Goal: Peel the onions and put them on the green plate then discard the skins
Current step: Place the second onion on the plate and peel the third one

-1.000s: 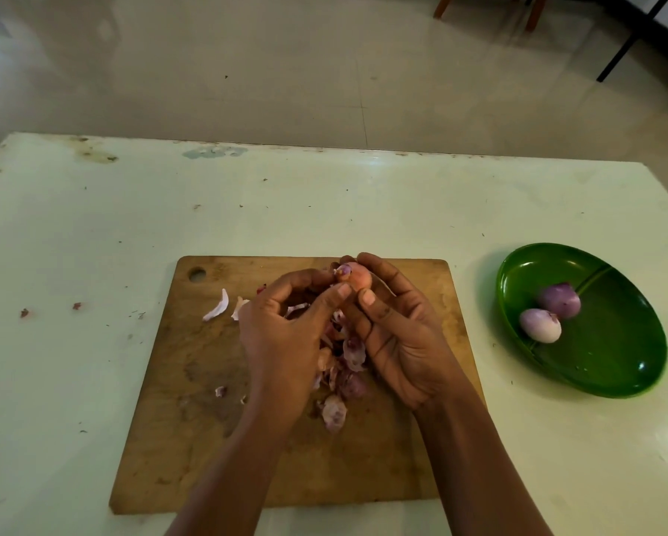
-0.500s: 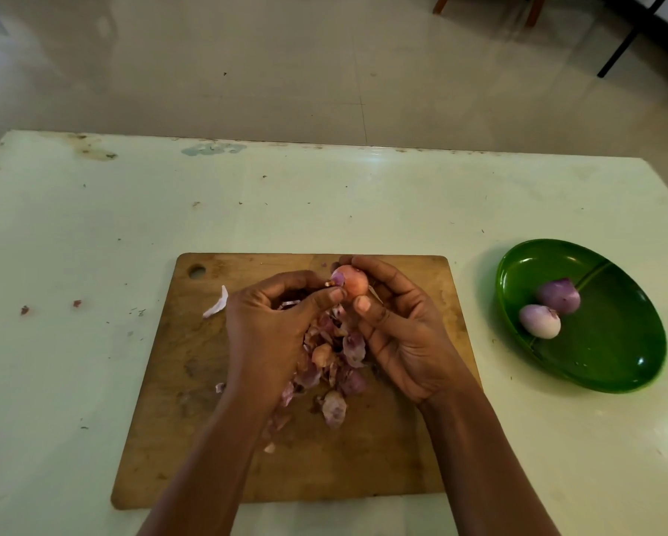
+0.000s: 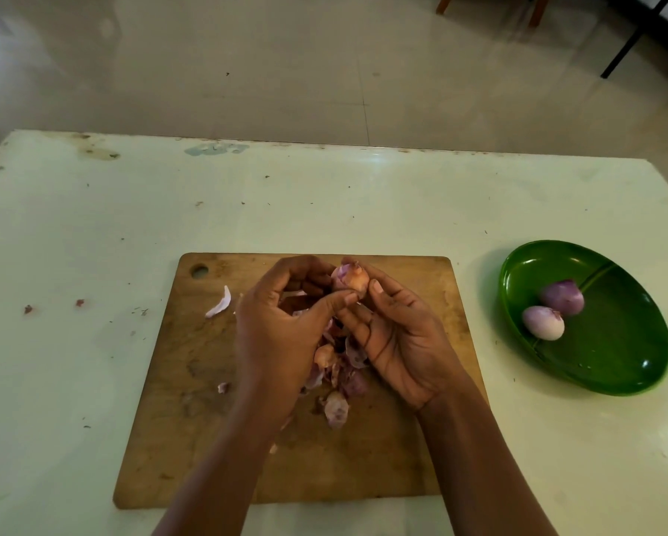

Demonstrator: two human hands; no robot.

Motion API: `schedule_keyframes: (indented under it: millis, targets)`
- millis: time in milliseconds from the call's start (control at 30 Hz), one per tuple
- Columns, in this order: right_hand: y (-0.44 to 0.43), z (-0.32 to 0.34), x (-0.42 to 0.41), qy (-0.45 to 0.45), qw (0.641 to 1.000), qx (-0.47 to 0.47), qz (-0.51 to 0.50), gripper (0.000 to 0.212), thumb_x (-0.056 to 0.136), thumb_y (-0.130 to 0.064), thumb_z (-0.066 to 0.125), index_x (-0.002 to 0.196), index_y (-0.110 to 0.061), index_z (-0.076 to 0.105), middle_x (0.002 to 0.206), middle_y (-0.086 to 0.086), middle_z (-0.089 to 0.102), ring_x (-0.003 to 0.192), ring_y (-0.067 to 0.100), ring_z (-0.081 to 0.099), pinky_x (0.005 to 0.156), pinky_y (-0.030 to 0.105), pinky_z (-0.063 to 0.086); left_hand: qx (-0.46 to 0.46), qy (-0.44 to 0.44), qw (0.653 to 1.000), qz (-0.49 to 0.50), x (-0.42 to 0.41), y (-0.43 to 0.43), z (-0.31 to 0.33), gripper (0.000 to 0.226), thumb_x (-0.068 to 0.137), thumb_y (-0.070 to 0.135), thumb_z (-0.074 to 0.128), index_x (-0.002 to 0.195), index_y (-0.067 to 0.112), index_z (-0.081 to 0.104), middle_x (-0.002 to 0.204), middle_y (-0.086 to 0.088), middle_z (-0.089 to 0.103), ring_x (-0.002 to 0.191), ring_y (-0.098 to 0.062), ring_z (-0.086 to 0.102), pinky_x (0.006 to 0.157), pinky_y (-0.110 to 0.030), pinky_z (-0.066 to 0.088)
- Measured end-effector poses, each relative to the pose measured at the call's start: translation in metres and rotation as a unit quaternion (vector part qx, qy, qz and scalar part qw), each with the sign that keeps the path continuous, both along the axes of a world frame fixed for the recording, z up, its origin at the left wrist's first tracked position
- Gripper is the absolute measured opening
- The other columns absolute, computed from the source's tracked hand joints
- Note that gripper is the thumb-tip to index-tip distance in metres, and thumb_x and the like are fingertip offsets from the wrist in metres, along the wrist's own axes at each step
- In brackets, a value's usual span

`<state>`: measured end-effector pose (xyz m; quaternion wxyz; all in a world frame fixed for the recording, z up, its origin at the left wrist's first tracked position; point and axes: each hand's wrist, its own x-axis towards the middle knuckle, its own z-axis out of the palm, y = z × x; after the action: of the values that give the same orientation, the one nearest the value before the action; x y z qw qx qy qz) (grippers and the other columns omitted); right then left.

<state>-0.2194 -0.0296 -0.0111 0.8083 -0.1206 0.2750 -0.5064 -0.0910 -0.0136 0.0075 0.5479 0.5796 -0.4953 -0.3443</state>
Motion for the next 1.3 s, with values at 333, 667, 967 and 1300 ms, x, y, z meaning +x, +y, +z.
schedule_keyframes:
  millis: [333,667,967,1300]
  targets:
    - [0.001,0.0,0.001,0.032,0.999,-0.028,0.017,0.035,0.088,-0.001,0.047,0.119,0.001,0.061,0.111,0.019,0.068,0.1,0.024,0.068,0.083,0.031,0.058,-0.014,-0.003,1.0,0.025,-0.005,0.001,-0.002,0.021,0.068,0.027,0.077,0.088,0.025,0.071,0.089,0.008,0.071,0.081,-0.005,0.068,0.07,-0.023,0.056]
    - [0.0,-0.005,0.001,0.165,0.981,-0.1,0.008,0.034,0.083,-0.003,0.054,0.117,-0.004,0.061,0.116,0.013,0.068,0.113,0.026,0.063,0.091,0.031,0.055,-0.002,-0.049,0.998,0.031,0.002,-0.001,-0.005,0.016,0.075,0.011,0.077,0.081,0.024,0.071,0.082,0.009,0.07,0.074,0.001,0.066,0.065,-0.01,0.05]
    - [0.001,-0.007,0.006,0.258,0.953,-0.155,-0.013,0.037,0.082,-0.011,0.062,0.119,-0.005,0.062,0.117,0.013,0.068,0.114,0.026,0.063,0.093,0.034,0.053,0.045,-0.085,0.994,0.057,0.002,-0.003,-0.011,0.007,0.084,0.019,0.069,0.089,0.023,0.067,0.082,0.011,0.067,0.074,-0.001,0.064,0.063,-0.011,0.049]
    - [0.002,-0.006,0.011,0.319,0.934,-0.155,-0.047,0.039,0.081,-0.02,0.066,0.118,-0.008,0.064,0.112,0.008,0.07,0.109,0.021,0.066,0.092,0.04,0.054,0.048,-0.147,0.988,0.001,-0.002,-0.003,-0.018,0.005,0.096,0.017,0.049,0.096,0.021,0.053,0.091,0.004,0.059,0.087,-0.013,0.056,0.068,-0.018,0.041]
